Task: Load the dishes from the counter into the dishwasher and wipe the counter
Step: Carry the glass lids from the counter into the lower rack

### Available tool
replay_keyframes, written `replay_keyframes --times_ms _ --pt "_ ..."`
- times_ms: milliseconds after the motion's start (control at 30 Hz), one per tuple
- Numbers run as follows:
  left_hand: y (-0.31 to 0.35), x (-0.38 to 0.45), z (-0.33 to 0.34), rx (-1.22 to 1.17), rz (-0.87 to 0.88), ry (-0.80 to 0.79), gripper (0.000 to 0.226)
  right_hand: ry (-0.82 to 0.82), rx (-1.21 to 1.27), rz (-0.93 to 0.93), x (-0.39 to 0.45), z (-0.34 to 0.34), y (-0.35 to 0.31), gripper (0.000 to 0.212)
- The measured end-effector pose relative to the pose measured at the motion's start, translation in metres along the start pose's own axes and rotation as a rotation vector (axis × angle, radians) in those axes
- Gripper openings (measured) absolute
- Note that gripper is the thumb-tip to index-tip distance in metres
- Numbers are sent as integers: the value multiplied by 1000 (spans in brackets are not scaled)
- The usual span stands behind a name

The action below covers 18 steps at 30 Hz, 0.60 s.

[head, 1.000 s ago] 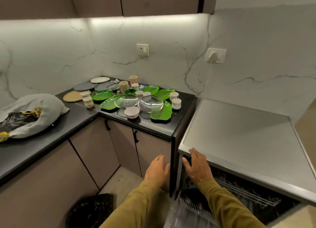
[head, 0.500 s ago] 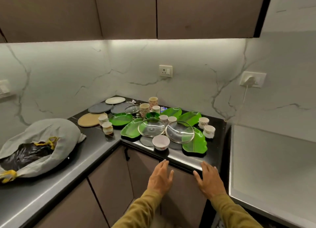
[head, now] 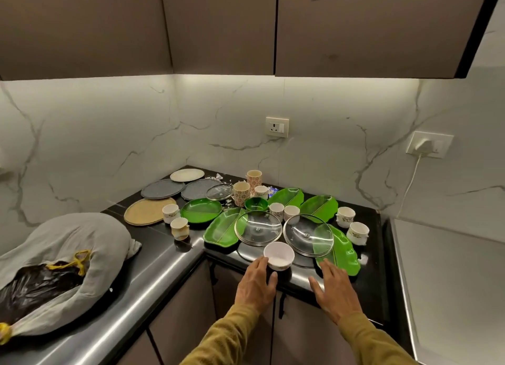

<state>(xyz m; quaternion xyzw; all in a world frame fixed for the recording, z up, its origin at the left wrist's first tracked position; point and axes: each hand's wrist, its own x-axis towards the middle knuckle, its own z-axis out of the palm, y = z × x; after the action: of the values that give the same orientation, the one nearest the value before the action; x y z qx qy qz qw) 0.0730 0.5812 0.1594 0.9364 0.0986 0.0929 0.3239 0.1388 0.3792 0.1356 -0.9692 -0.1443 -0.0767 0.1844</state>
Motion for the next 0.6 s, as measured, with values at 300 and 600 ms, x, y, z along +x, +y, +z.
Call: replay_keyframes --times_ms 300,600 --pt "6 36 13 3 18 -35 57 9 -10 6 34 6 8 58" --pt "7 99 37 15 -48 -56 56 -28 9 -19 105 15 34 58"
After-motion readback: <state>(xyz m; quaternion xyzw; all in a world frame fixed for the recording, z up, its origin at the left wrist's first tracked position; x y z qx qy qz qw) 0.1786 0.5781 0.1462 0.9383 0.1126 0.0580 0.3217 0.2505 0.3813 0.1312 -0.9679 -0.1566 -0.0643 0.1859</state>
